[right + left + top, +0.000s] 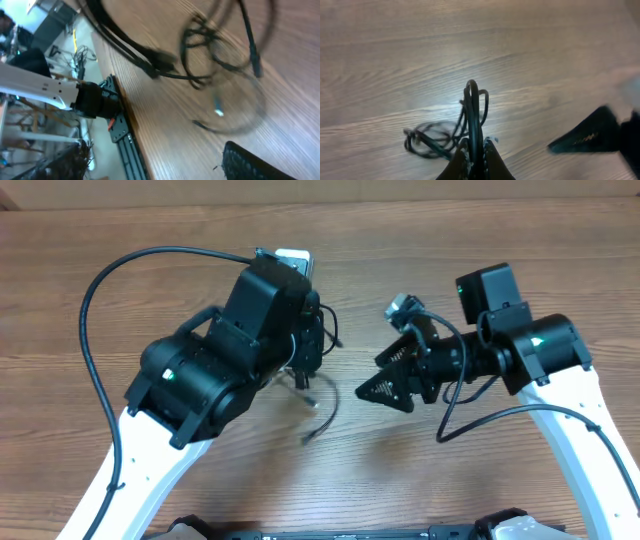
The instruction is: Untangle cables
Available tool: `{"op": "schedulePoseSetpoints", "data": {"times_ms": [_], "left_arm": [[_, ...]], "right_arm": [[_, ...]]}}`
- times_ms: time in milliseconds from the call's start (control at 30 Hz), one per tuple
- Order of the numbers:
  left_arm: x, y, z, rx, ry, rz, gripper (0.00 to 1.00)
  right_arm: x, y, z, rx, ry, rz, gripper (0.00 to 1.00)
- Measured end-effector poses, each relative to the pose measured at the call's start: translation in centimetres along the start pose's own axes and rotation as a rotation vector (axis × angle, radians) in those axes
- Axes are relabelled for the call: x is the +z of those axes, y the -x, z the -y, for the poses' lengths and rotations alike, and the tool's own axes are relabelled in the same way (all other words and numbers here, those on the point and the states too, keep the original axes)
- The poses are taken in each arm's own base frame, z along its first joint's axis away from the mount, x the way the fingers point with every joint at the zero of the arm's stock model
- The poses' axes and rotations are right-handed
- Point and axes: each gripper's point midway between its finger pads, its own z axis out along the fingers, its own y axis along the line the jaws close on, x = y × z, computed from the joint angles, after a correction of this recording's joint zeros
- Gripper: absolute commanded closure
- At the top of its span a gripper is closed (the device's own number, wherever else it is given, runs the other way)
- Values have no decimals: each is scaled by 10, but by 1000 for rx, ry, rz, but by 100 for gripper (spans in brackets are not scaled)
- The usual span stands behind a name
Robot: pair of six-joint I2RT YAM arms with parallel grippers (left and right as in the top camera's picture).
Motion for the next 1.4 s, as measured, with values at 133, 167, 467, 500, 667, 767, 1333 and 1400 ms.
{"op": "schedulePoseSetpoints", "data": {"times_ms": [133,167,467,500,667,767,1333,1400], "left_arm": [[0,6,3,-81,-14,24,96],[0,7,4,-100,-17,27,96],[-26,28,23,-177,-142,67,96],[-34,32,26,-179,-165,74,96],[-64,51,38,-183,-250,128,96],[-80,59,43,-181,-289,161,96],[-95,65,47,-283,-334,176,96],[-95,68,45,-329,-328,184,96]], "right_arm": [[5,8,-4,-78,9,19,18],[5,10,-4,-88,10,23,18],[5,9,6,-96,-49,10,18],[5,8,10,-86,-69,3,18],[4,6,20,-56,-132,-12,18],[3,5,24,-47,-150,-15,17],[0,34,33,-190,-198,77,16],[0,38,34,-222,-203,85,16]]}}
